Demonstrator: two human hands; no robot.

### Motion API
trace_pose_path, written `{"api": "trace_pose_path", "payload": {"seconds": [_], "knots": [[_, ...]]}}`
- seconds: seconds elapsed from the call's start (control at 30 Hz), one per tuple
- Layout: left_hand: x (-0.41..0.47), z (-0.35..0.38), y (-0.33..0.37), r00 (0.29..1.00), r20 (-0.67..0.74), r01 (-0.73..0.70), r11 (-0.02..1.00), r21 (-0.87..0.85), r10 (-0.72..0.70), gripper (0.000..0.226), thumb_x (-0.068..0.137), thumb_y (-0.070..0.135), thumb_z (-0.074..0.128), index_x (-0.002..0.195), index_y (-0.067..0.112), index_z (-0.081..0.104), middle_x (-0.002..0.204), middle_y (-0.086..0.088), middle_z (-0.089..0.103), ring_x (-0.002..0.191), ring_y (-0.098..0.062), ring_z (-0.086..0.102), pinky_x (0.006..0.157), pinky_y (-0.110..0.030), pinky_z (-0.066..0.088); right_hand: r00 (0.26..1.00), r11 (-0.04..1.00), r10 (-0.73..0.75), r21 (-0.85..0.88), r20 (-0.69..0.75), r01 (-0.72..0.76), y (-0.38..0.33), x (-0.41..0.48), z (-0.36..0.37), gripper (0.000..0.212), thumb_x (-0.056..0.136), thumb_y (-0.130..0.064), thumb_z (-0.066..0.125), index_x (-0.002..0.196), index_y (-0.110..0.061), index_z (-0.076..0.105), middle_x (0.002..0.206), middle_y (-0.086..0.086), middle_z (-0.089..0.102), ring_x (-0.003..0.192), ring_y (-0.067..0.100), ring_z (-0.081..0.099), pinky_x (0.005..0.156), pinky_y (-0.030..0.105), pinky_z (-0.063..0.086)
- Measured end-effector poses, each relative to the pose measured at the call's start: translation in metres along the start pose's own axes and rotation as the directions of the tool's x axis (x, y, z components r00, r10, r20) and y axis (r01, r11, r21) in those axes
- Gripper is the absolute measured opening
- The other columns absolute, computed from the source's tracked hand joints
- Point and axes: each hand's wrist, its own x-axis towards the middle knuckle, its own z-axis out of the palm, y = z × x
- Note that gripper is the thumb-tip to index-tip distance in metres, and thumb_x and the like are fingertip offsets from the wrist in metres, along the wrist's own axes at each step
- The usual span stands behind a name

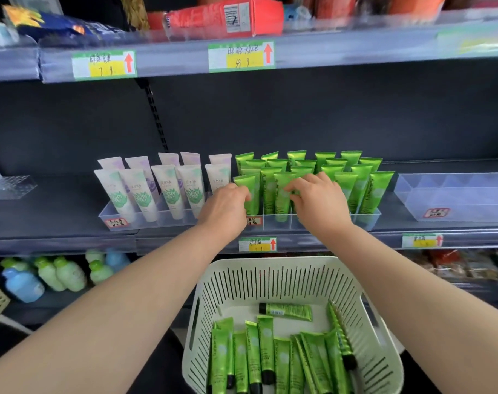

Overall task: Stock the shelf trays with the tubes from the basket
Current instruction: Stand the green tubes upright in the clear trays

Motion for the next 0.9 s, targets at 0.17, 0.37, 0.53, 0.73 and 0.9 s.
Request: {"api": "trace_pose_path", "payload": {"seconds": [0.17, 0.37, 0.53, 0.73, 0.9], "knots": [[-0.007, 0.004, 0.015, 0.997, 0.078, -0.016, 0.999, 0.031, 0.013, 0.041, 0.09, 0.0, 0.058, 0.126, 0.021, 0.057, 0.125, -0.001, 0.056, 0.112, -0.022, 0.052, 0.085, -0.036, 0.049, 0.994, 0.998, 0.056, -0.041, 0.097, -0.052, 0.016, -0.025, -0.001, 0.025, 0.092, -0.017, 0.056, 0.115, -0.022, 0.066, 0.106, 0.003, 0.065, 0.101, 0.028, 0.051, 0.076, 0.037, 0.04], [-0.009, 0.017, 0.033, 0.981, 0.194, 0.002, 0.996, 0.084, -0.018, 0.049, 0.093, 0.014, 0.059, 0.139, 0.023, 0.046, 0.133, -0.003, 0.051, 0.122, -0.025, 0.046, 0.091, -0.039, 0.047, 0.966, 0.986, 0.143, -0.113, 0.216, -0.121, 0.031, -0.045, -0.002, 0.034, 0.096, -0.029, 0.05, 0.13, -0.025, 0.054, 0.121, 0.0, 0.058, 0.115, 0.025, 0.046, 0.087, 0.039, 0.04], [-0.014, 0.032, 0.041, 0.941, 0.333, 0.019, 0.994, 0.108, -0.054, 0.058, 0.094, 0.032, 0.057, 0.147, 0.022, 0.033, 0.143, -0.007, 0.04, 0.132, -0.029, 0.034, 0.101, -0.045, 0.041, 0.939, 0.977, 0.191, -0.143, 0.287, -0.155, 0.044, -0.056, 0.0, 0.043, 0.097, -0.039, 0.045, 0.138, -0.023, 0.045, 0.132, 0.0, 0.051, 0.121, 0.025, 0.043, 0.094, 0.04, 0.038], [-0.015, 0.047, 0.048, 0.902, 0.42, 0.04, 0.989, 0.144, -0.098, 0.07, 0.095, 0.045, 0.052, 0.153, 0.024, 0.017, 0.154, -0.011, 0.022, 0.141, -0.032, 0.018, 0.111, -0.046, 0.029, 0.901, 0.972, 0.226, -0.148, 0.371, -0.183, 0.053, -0.063, 0.006, 0.057, 0.098, -0.045, 0.037, 0.148, -0.022, 0.026, 0.149, 0.001, 0.033, 0.135, 0.024, 0.031, 0.102, 0.044, 0.033], [-0.018, 0.06, 0.051, 0.89, 0.438, 0.053, 0.982, 0.18, -0.128, 0.076, 0.095, 0.052, 0.046, 0.155, 0.024, 0.007, 0.159, -0.013, 0.009, 0.146, -0.033, 0.007, 0.118, -0.045, 0.018, 0.884, 0.971, 0.232, -0.142, 0.405, -0.19, 0.057, -0.068, 0.011, 0.064, 0.098, -0.048, 0.034, 0.152, -0.02, 0.014, 0.157, 0.002, 0.018, 0.144, 0.022, 0.017, 0.11, 0.044, 0.026]]}}
